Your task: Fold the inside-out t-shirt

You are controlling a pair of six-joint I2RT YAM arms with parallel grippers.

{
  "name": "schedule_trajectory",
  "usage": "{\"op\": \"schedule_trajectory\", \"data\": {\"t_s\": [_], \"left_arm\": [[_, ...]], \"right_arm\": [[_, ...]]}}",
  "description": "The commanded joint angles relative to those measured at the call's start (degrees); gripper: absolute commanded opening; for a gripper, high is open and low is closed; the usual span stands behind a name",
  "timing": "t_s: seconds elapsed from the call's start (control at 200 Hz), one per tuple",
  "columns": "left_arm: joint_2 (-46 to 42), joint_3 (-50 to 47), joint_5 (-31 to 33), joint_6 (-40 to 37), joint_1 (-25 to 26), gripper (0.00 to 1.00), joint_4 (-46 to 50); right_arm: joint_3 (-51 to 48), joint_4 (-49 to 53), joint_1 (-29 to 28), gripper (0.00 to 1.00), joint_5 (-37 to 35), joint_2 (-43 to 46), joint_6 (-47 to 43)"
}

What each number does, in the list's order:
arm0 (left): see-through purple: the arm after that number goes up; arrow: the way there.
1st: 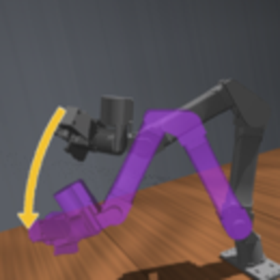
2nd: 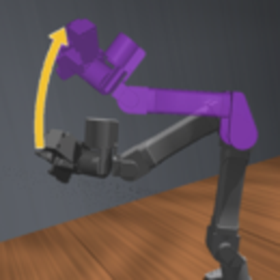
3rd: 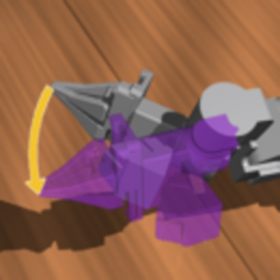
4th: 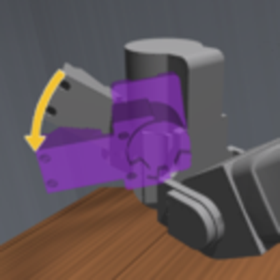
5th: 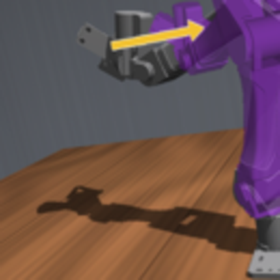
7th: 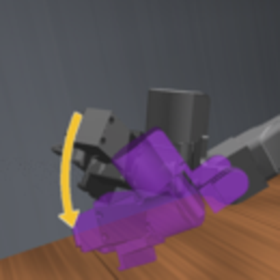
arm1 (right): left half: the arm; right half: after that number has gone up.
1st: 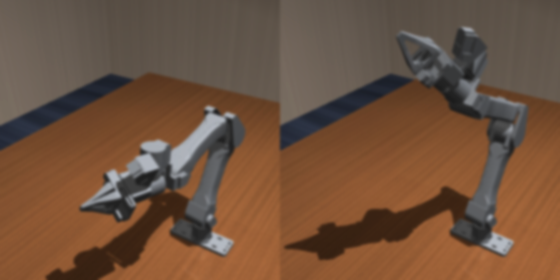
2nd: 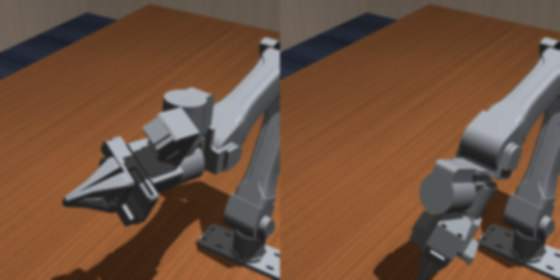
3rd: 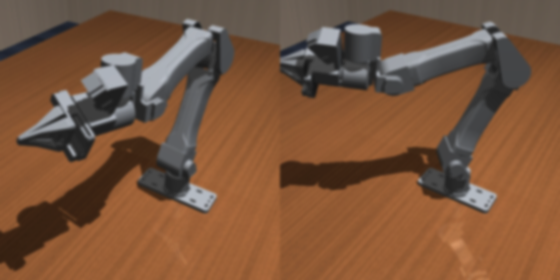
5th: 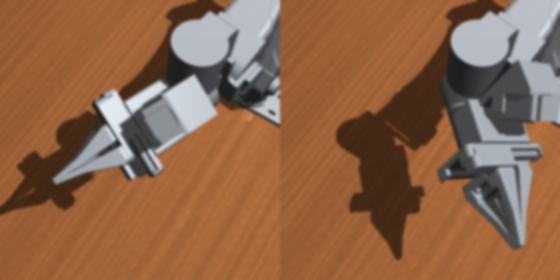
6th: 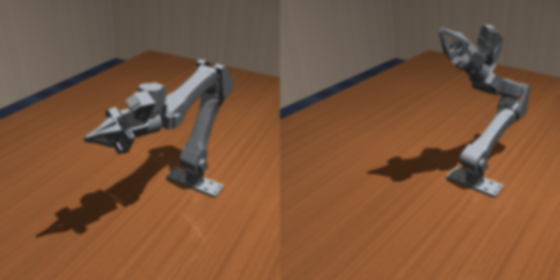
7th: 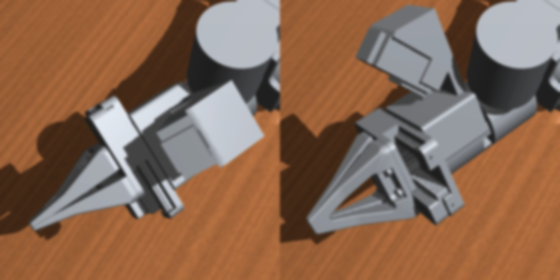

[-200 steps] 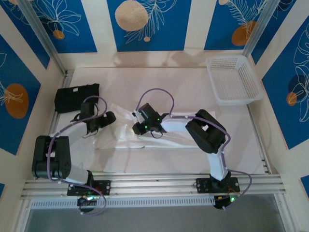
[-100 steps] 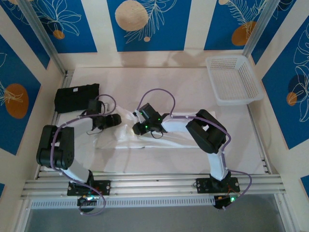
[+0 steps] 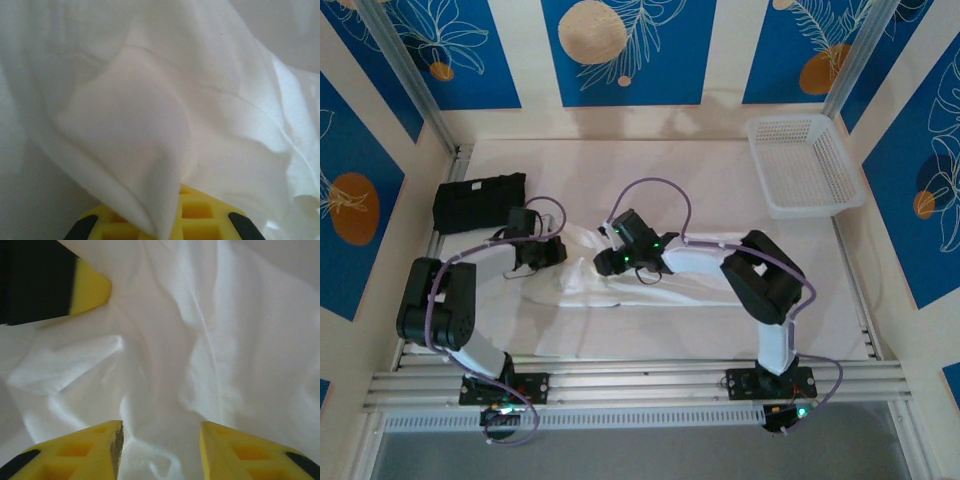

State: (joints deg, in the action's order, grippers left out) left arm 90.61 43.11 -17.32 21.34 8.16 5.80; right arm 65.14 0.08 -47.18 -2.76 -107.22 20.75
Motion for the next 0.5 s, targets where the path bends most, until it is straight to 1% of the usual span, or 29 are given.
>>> {"op": "schedule_trajectory", "data": {"t_s": [0.0, 0.105, 0.245, 0.39, 0.495], "left_arm": [[-3.83, 1.06, 4.12, 1.24, -0.86, 0.00, 3.12], [-6.19, 3.91, 8.67, 0.01, -0.93, 0.00, 9.79], [-7.37, 11.20, 18.52, -4.01, -1.46, 0.00, 21.91], [-6.38, 22.18, 33.65, -10.63, -2.57, 0.00, 34.23], [-3.70, 32.60, 47.54, -17.29, -2.98, 0.00, 41.07]], "right_arm": [[-3.63, 0.24, 1.78, 0.48, -1.58, 6.73, -0.34], [-7.99, -0.99, 3.41, 0.49, -2.84, 12.40, -0.06], [-13.56, -2.93, 6.05, 0.49, -2.63, 18.49, 1.54], [-17.46, -2.72, 7.84, 0.49, -2.72, 23.40, 1.99], [-19.29, -1.67, 9.01, 0.50, -2.77, 26.65, 1.51]]}}
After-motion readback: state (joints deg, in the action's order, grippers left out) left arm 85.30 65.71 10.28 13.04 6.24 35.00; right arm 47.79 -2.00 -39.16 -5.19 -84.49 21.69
